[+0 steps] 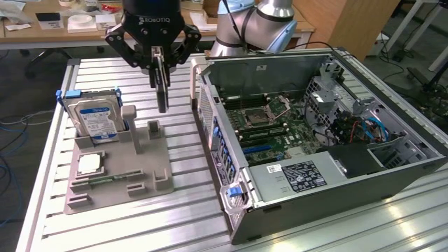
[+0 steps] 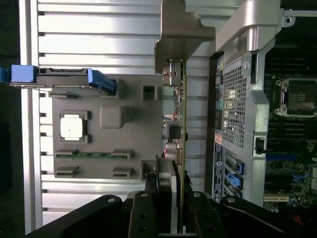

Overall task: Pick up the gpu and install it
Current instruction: 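Pick up the gpu and move the gpu toward the slot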

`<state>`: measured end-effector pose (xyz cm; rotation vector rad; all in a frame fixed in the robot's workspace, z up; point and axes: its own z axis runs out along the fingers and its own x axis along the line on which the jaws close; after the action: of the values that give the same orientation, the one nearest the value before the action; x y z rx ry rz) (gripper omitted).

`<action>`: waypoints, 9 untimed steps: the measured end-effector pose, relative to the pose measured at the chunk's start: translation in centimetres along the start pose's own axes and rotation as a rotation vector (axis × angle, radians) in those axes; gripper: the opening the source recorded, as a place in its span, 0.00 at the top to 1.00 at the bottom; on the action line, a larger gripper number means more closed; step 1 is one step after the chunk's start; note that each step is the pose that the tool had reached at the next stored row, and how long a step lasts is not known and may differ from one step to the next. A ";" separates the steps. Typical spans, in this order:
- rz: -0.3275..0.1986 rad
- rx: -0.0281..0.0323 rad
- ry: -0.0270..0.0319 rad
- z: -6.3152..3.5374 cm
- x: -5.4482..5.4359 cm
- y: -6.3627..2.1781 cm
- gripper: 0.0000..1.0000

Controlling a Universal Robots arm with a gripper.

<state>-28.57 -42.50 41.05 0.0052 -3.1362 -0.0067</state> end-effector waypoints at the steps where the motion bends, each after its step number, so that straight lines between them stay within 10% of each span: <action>1: 0.000 0.0014 0.0000 -0.02 0.0 0.00 0.72; 9: 0.000 0.0013 -0.0002 -0.36 0.0 0.01 0.72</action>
<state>-28.53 -42.49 41.41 0.0050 -3.1364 -0.0046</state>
